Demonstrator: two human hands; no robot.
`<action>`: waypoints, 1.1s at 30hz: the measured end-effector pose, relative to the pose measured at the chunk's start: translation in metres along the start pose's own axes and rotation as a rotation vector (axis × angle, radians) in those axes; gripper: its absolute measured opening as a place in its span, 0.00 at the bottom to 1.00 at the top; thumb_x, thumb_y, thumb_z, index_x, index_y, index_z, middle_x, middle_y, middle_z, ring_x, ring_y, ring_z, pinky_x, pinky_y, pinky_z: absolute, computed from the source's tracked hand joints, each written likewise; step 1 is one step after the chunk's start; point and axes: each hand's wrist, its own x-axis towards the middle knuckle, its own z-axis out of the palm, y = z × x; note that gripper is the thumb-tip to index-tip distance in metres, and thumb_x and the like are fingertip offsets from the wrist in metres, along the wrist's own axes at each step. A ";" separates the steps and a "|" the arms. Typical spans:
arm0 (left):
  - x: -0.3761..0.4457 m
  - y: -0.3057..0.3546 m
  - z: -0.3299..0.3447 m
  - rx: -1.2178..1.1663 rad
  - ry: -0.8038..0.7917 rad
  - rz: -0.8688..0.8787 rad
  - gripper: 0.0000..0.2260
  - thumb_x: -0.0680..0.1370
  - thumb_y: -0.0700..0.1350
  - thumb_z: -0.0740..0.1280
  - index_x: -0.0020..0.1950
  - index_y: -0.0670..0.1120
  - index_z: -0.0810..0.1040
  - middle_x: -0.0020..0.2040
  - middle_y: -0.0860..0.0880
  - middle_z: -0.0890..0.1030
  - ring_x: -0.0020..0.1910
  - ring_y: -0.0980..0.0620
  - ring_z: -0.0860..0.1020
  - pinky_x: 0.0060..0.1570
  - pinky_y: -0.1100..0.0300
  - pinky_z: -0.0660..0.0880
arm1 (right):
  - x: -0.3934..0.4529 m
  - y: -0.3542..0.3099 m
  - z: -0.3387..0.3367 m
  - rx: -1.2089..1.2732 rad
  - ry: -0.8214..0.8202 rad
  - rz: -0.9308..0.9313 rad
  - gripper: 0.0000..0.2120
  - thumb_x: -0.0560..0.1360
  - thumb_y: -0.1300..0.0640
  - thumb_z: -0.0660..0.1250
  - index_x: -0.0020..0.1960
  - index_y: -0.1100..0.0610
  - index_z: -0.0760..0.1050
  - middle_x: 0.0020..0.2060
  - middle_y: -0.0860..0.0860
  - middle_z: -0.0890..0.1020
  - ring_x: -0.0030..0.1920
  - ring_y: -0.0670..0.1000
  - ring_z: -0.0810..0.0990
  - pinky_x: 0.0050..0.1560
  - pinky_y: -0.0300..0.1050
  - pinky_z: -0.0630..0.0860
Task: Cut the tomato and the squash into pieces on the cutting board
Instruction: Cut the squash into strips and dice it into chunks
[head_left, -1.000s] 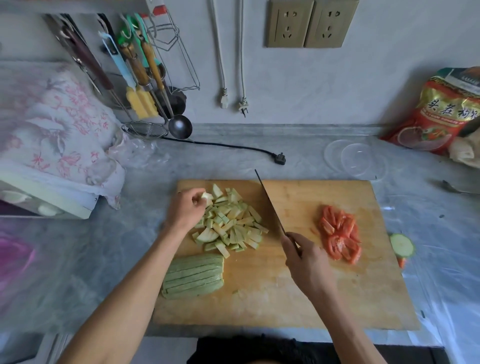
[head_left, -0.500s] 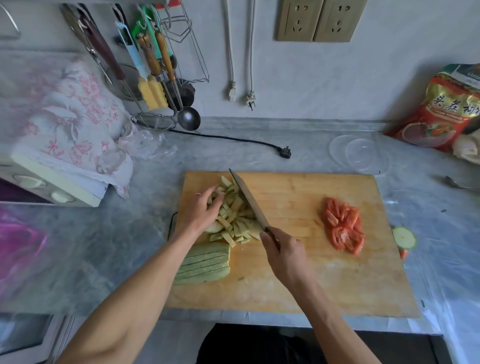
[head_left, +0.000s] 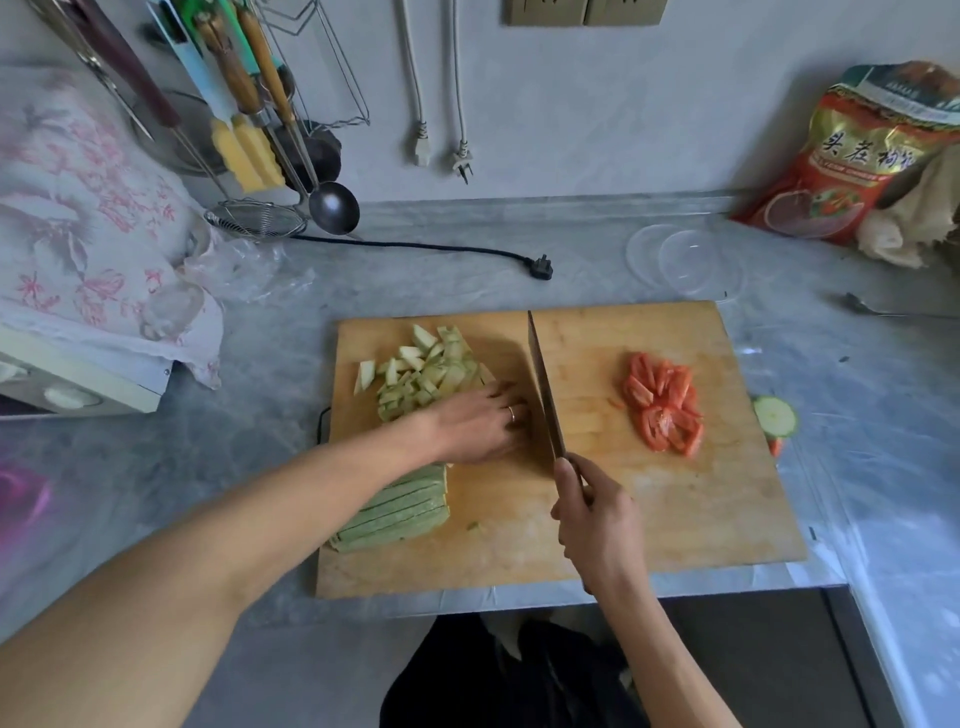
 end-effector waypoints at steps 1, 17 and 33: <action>-0.003 -0.007 0.004 0.002 -0.022 -0.009 0.10 0.79 0.48 0.63 0.54 0.48 0.83 0.54 0.44 0.83 0.55 0.42 0.81 0.63 0.47 0.74 | -0.001 -0.001 0.001 0.011 -0.004 0.004 0.12 0.82 0.48 0.60 0.59 0.50 0.79 0.28 0.51 0.79 0.25 0.48 0.73 0.27 0.52 0.73; -0.061 -0.032 -0.002 -0.033 -0.240 -0.205 0.32 0.75 0.70 0.51 0.74 0.55 0.68 0.76 0.42 0.65 0.77 0.41 0.58 0.77 0.43 0.47 | 0.010 -0.011 0.001 0.002 -0.065 -0.014 0.11 0.82 0.47 0.60 0.55 0.50 0.79 0.28 0.51 0.78 0.25 0.49 0.72 0.26 0.46 0.70; -0.148 0.087 -0.001 -0.802 0.288 -1.116 0.29 0.69 0.64 0.71 0.66 0.52 0.78 0.61 0.57 0.79 0.57 0.56 0.78 0.57 0.50 0.77 | -0.006 -0.019 -0.003 0.123 -0.085 -0.064 0.08 0.83 0.48 0.58 0.50 0.45 0.76 0.29 0.53 0.78 0.25 0.49 0.72 0.26 0.50 0.72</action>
